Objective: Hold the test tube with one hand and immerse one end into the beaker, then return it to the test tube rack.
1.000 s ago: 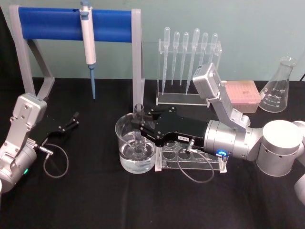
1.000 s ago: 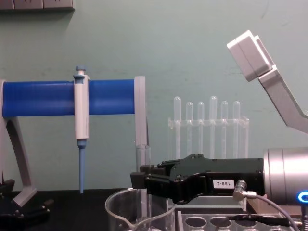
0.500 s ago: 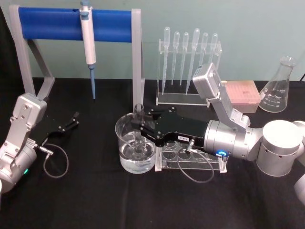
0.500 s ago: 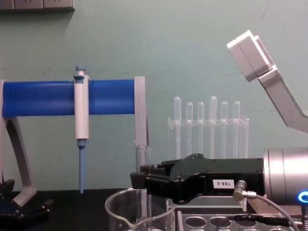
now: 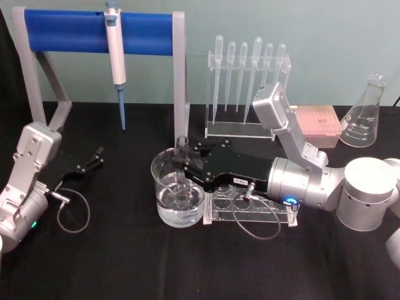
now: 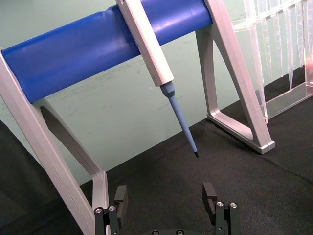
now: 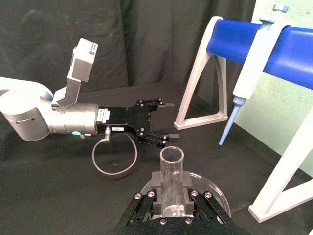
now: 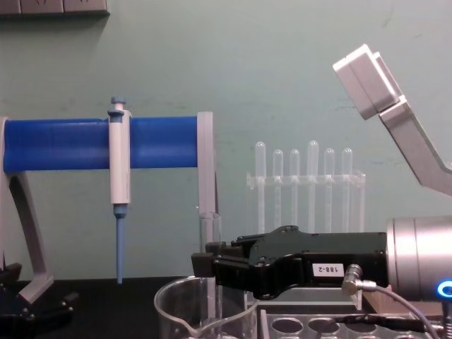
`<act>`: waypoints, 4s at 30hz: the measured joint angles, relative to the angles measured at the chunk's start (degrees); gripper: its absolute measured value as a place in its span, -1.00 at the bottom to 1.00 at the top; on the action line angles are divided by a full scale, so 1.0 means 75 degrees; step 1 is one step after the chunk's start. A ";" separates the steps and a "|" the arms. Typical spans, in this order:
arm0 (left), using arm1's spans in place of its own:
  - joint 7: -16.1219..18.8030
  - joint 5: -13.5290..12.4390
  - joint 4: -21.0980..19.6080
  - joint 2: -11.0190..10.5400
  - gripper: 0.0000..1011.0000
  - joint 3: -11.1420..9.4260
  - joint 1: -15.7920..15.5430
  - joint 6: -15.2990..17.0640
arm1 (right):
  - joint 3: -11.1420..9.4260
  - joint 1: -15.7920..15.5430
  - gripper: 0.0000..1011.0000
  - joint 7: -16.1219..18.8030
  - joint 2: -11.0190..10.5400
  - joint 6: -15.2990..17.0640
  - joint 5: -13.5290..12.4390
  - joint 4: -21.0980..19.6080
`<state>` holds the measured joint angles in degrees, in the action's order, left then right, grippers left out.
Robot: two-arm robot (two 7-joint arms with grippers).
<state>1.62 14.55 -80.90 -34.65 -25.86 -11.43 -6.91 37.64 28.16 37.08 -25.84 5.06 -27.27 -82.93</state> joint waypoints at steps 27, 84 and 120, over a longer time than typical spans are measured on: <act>0.0000 0.0000 0.0000 0.0000 0.98 0.0000 0.0000 0.0000 | 0.0000 0.0000 -0.52 0.0000 0.0000 0.0000 0.0000 0.0000; 0.0000 0.0000 0.0000 0.0000 0.98 0.0000 0.0001 0.0000 | -0.1696 -0.1553 -0.52 -0.0493 -0.2121 -0.0313 -0.0805 -0.2424; 0.0000 0.0000 0.0000 0.0000 0.98 -0.0001 0.0000 0.0000 | -0.1617 -0.1610 -0.52 -0.0435 -0.1399 -0.0533 -0.0339 -0.1365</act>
<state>1.62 14.55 -80.90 -34.64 -25.87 -11.43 -6.91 25.51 16.09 33.82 -36.34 1.06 -29.81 -93.17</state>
